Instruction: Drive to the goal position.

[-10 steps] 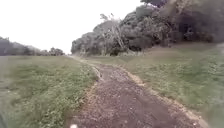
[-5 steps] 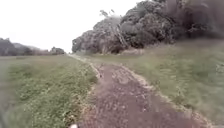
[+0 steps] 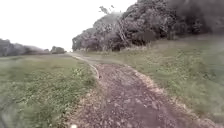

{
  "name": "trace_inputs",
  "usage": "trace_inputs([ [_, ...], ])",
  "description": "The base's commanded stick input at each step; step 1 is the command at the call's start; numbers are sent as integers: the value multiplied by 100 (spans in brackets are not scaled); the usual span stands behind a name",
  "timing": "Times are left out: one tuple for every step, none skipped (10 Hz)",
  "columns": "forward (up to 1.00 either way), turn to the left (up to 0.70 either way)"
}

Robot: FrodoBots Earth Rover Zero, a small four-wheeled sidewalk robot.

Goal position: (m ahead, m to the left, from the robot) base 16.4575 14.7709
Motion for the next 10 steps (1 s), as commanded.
trace_inputs([
  [85, -2],
  [85, -2],
  [85, -2],
  [85, -2],
  [85, -2],
  [85, -2],
  [85, -2],
  [85, -2],
  [85, -2],
  [85, -2],
])
